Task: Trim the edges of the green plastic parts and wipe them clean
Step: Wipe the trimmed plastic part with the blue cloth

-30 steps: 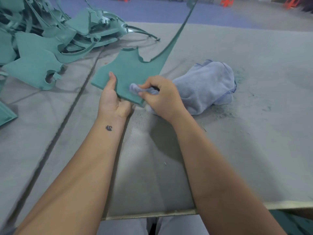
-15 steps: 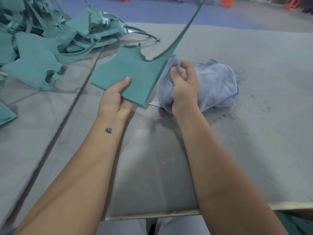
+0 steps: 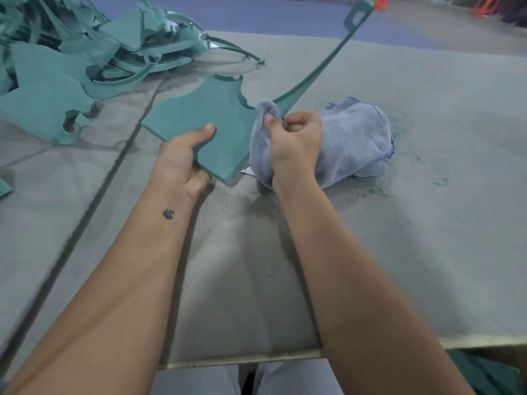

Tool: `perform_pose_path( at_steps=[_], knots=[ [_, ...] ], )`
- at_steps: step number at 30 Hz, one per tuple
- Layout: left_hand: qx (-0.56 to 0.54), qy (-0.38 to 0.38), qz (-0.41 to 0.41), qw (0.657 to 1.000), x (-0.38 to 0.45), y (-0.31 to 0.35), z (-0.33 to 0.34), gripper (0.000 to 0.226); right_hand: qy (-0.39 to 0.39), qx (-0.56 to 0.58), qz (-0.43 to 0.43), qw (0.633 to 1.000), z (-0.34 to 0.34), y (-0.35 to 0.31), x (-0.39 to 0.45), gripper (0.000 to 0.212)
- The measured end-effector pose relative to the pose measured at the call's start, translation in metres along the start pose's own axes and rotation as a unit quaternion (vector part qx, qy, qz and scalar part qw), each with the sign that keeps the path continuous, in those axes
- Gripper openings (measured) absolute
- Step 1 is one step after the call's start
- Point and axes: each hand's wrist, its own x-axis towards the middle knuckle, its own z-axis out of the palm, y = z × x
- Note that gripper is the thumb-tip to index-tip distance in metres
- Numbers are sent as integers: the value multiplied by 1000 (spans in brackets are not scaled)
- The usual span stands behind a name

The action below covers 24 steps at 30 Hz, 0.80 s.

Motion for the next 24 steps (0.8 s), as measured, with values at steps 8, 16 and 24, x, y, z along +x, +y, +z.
perform_pose_path(
  at_steps=[8, 16, 24],
  knots=[
    [47, 8, -39, 998, -1, 12, -9, 34, 14, 21, -27, 999, -8, -2, 10, 33],
    [72, -3, -64, 995, -3, 15, -12, 22, 59, 90, -65, 992, -21, -1, 30, 31],
    [171, -26, -38, 984, -6, 16, -14, 23, 134, 138, -137, 972, -45, -13, 46, 29]
  ],
)
